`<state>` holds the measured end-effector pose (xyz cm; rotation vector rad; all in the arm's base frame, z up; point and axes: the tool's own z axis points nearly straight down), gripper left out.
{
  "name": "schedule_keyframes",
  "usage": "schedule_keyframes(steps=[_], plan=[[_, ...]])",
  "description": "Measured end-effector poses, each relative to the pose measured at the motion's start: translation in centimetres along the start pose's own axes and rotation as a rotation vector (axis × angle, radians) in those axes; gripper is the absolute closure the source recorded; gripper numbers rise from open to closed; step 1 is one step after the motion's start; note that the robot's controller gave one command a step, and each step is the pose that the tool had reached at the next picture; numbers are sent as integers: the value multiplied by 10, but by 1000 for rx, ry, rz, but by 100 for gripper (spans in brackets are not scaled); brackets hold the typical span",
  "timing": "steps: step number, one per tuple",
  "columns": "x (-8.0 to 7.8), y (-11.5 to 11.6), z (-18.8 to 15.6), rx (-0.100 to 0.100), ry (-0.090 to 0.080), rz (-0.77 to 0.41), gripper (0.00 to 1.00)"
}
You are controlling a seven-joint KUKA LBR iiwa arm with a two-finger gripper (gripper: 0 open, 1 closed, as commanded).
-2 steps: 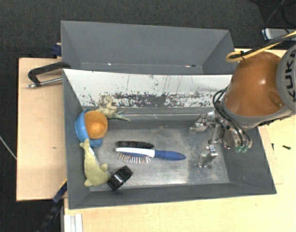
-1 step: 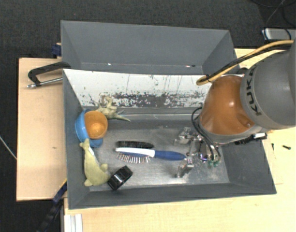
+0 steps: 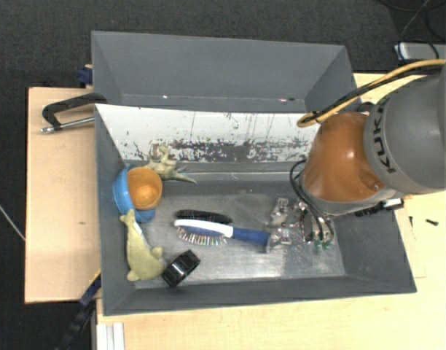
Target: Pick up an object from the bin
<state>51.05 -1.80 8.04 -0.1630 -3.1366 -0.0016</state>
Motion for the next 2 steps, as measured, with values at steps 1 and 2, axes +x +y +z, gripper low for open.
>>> schedule_keyframes(steps=[1,2], plan=[[-5,102,-36,1,-8,-263,100],[-29,95,-154,0,-15,-283,100]])
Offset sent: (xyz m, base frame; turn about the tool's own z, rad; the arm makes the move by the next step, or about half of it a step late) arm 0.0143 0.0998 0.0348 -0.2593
